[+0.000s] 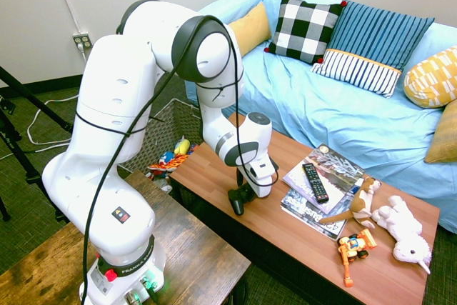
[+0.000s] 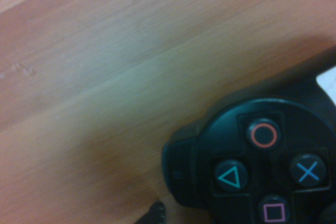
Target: Put the gamepad in the basket
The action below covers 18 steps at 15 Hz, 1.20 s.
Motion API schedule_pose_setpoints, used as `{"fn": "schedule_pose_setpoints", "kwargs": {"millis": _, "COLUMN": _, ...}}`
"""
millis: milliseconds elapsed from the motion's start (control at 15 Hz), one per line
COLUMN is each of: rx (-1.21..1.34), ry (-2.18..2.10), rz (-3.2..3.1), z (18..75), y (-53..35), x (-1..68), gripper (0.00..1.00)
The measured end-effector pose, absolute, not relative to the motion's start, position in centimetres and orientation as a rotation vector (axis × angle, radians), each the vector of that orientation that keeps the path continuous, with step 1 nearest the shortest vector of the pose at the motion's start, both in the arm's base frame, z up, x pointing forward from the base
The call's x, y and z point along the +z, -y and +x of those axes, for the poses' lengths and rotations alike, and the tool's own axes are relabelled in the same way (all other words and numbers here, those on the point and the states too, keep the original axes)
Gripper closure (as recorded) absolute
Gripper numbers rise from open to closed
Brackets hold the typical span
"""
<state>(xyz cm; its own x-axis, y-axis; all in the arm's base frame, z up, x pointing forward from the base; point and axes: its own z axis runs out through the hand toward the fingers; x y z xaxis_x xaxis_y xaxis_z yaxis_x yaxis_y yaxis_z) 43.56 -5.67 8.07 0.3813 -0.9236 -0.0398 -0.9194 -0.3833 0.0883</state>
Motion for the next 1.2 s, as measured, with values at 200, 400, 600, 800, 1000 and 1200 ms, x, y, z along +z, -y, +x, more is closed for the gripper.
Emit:
{"fn": "schedule_pose_setpoints", "kwargs": {"millis": 200, "rx": -0.124, "ry": 1.703, "rz": 2.604, "z": 43.4, "y": 5.6, "x": 8.0, "gripper": 1.0}}
{"fn": "schedule_pose_setpoints", "kwargs": {"millis": 400, "rx": -0.132, "ry": 1.679, "rz": 2.649, "z": 43.1, "y": 6.0, "x": 8.1, "gripper": 1.0}}
{"fn": "schedule_pose_setpoints", "kwargs": {"millis": 600, "rx": -0.082, "ry": 1.633, "rz": 2.712, "z": 43.4, "y": 6.4, "x": 10.4, "gripper": 1.0}}
{"fn": "schedule_pose_setpoints", "kwargs": {"millis": 800, "rx": 0.031, "ry": 1.542, "rz": 2.793, "z": 44.2, "y": 4.3, "x": 15.6, "gripper": 1.0}}
{"fn": "schedule_pose_setpoints", "kwargs": {"millis": 1000, "rx": 0.152, "ry": 1.395, "rz": 2.853, "z": 45.7, "y": -2.2, "x": 21.9, "gripper": 1.0}}
{"fn": "schedule_pose_setpoints", "kwargs": {"millis": 1200, "rx": 0.255, "ry": 1.25, "rz": 2.889, "z": 47.1, "y": -11.6, "x": 28.4, "gripper": 1.0}}
